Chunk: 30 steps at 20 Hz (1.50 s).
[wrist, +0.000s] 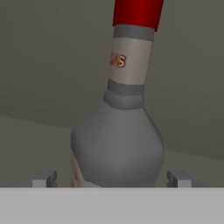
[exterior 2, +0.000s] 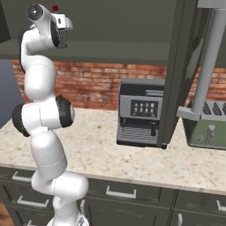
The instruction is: Open the cabinet directly in front. Then move the liquor and the cup to the dining counter with the candle on it.
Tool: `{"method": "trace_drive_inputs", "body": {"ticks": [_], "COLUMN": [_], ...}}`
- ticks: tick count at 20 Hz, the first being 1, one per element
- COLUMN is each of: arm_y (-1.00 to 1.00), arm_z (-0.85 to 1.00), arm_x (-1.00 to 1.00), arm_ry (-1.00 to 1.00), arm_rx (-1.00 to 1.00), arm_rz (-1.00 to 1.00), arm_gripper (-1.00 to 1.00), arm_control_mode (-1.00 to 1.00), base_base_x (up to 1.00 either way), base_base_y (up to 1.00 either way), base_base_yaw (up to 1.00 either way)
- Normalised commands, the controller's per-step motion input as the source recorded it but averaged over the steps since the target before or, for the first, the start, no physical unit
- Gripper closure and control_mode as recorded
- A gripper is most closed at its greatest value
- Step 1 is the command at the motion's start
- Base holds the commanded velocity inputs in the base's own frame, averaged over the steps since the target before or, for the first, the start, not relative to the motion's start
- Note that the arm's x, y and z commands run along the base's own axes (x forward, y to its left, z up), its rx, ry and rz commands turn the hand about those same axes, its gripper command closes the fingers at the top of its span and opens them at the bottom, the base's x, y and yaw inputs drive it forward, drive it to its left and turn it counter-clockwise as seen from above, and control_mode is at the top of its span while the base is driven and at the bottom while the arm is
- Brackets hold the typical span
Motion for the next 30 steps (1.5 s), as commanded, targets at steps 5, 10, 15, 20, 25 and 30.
{"method": "trace_drive_inputs", "body": {"ticks": [5, 10, 15, 20, 25, 30], "arm_y": [0.15, 0.02, 0.00, 0.00, 0.00, 0.00], "arm_z": [0.00, 0.00, 0.00, 0.00, 0.00, 0.00], "arm_x": [0.18, 0.21, 0.16, 0.02, 0.00, -0.01], "arm_ry": [0.00, 0.00, 0.00, 0.00, -0.01, -0.19], "arm_rx": [0.00, 0.00, 0.00, 0.00, 0.00, 0.00], "arm_rz": [0.00, 0.00, 0.00, 0.00, 0.00, 0.00], "arm_gripper": [-1.00, -1.00, 1.00, 1.00, 1.00, 1.00], "arm_control_mode": [-1.00, -1.00, -1.00, -1.00, -1.00, -1.00], "base_base_x": [0.00, 0.00, 0.00, 0.00, 0.00, 0.00], "base_base_y": [0.00, 0.00, 0.00, 0.00, 0.00, 0.00], "base_base_yaw": [0.00, 0.00, 0.00, 0.00, 0.00, 0.00]}}
